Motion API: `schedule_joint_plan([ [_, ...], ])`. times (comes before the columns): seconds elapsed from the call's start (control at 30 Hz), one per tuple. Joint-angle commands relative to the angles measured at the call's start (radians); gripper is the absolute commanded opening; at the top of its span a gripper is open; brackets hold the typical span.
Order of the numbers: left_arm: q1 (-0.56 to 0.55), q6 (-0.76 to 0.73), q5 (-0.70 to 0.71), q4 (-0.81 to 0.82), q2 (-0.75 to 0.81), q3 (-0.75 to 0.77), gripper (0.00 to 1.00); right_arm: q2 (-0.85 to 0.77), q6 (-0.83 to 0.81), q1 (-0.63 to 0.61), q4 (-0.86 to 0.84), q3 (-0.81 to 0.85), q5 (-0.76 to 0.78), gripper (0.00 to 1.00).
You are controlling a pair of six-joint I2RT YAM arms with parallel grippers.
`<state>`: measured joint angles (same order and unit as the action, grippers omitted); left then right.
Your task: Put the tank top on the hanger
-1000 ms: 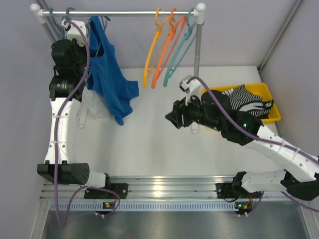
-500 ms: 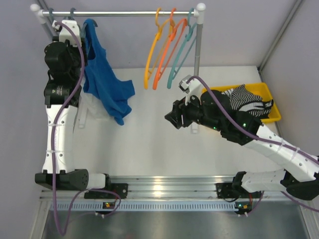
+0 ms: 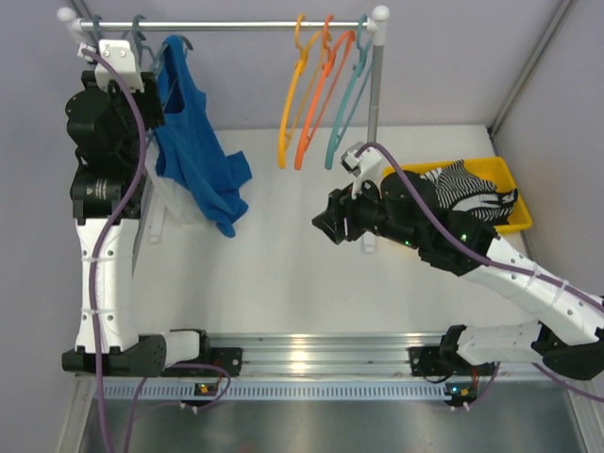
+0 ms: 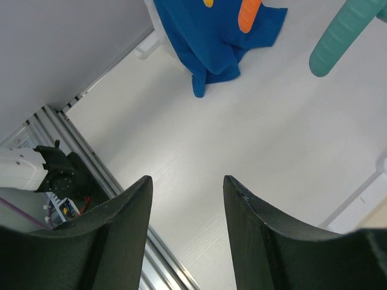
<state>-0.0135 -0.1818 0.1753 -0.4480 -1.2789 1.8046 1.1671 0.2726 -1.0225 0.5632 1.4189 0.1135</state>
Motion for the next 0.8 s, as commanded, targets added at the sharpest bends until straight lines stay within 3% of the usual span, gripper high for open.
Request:
schedule_joint_plan([
  [0.0,0.006,0.057,-0.087,0.032,0.047,0.038,0.61,-0.033,0.017,0.015,-0.022,-0.003,0.028,0.5],
  [0.13,0.006,0.117,-0.268,0.02,0.079,0.016,0.63,-0.066,0.03,0.016,-0.02,-0.038,0.049,0.5],
  [0.3,0.004,0.235,-0.388,0.014,0.124,-0.042,0.64,-0.096,0.042,0.015,0.0,-0.064,0.093,0.5],
  [0.47,0.001,0.373,-0.552,0.052,0.187,-0.201,0.65,-0.161,0.062,0.015,0.004,-0.122,0.14,0.51],
  [0.77,-0.199,0.435,-0.47,0.12,0.368,-0.563,0.65,-0.299,0.122,0.015,0.024,-0.265,0.23,0.52],
])
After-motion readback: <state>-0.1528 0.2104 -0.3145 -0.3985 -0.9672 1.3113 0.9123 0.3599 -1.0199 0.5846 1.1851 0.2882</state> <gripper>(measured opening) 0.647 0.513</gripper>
